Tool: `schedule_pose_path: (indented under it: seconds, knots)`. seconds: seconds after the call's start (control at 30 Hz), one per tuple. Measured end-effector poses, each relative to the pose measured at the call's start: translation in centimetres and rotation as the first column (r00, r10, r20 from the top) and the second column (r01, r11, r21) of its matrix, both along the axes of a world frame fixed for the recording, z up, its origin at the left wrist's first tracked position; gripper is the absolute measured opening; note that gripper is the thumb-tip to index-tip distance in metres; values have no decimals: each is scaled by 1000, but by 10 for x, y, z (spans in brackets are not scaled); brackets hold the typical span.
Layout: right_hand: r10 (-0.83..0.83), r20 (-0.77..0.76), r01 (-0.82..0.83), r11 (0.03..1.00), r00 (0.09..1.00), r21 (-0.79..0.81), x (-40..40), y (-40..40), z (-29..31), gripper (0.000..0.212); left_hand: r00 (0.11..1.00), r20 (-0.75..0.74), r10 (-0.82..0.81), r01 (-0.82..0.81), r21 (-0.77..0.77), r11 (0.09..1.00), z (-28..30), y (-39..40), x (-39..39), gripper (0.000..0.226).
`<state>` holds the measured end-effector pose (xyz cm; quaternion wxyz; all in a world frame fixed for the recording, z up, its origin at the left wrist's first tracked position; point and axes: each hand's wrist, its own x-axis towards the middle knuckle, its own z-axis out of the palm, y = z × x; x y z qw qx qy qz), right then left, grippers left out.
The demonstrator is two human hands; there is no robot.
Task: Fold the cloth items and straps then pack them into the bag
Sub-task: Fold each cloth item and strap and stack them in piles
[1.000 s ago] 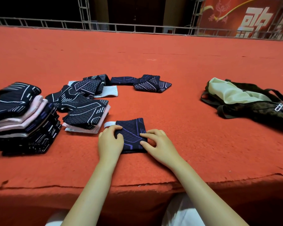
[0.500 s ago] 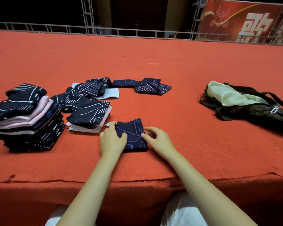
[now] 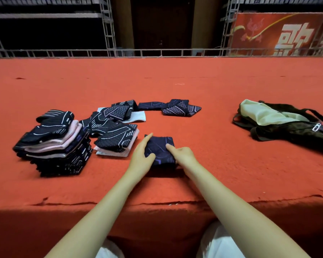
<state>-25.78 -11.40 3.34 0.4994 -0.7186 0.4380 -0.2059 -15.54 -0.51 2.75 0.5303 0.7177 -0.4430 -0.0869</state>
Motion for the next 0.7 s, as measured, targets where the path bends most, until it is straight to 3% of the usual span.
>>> schedule_pose_path:
  seconds: [0.13,0.2,0.4,0.5,0.6,0.7]
  knots:
    - [4,255,-72,963,967,261,17,0,29,20,999,52,17,-12,-104,994,41,4,27,63]
    - [49,339,-142,957,939,255,31,4,43,13,990,89,110,-99,-125,987,61,7,47,58]
    - [171,409,-258,951,896,168,93,26,71,11,883,197,426,-392,-192,900,78,29,108,34]
    - [214,332,-259,961,919,100,130,35,59,14,817,354,456,-493,17,870,56,34,133,32]
    - [257,102,-244,962,961,-118,153,36,35,22,833,479,278,-486,392,781,26,35,138,37]
    - [185,75,-159,951,980,-264,156,34,24,33,805,547,229,-505,428,749,16,40,132,39]
